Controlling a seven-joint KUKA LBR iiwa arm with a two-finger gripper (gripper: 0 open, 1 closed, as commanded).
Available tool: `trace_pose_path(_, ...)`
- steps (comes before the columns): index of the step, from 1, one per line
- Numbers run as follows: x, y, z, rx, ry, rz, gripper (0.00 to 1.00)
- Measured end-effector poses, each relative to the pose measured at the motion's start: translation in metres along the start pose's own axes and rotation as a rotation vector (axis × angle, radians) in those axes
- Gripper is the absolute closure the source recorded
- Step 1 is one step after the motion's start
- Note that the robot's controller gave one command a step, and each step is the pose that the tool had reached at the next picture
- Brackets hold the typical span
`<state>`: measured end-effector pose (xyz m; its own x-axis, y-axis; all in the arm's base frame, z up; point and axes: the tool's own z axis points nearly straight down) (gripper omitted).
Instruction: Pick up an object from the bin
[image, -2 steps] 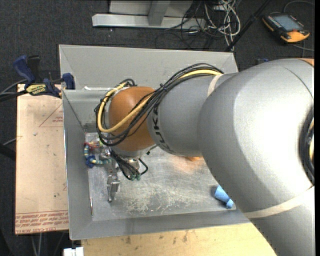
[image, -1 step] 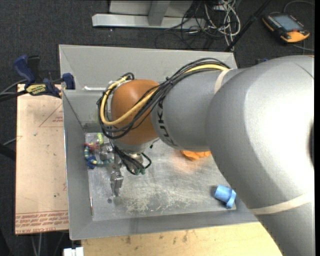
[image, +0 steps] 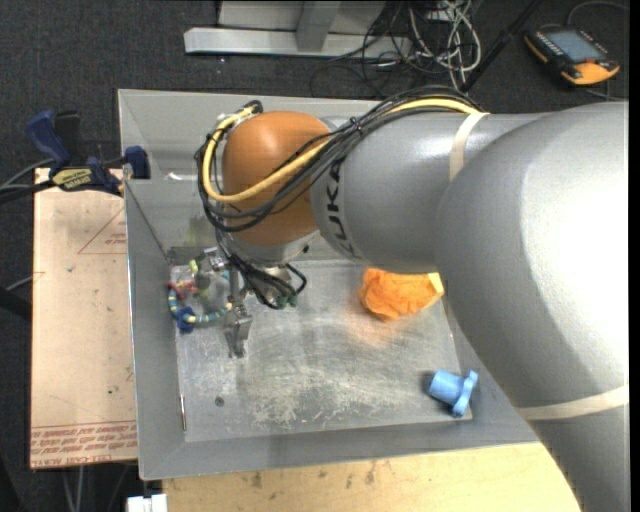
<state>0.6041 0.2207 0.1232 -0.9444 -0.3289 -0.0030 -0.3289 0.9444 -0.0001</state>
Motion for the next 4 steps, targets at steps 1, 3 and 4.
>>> trace_pose_path(1, -0.011, -0.001, 0.003, -0.002, -0.008, 0.096, 0.0)
trace_pose_path(3, -0.032, -0.018, 0.019, -0.003, -0.001, 0.219, 0.0)
trace_pose_path(4, -0.024, -0.013, 0.046, -0.004, -0.01, 0.478, 1.0)
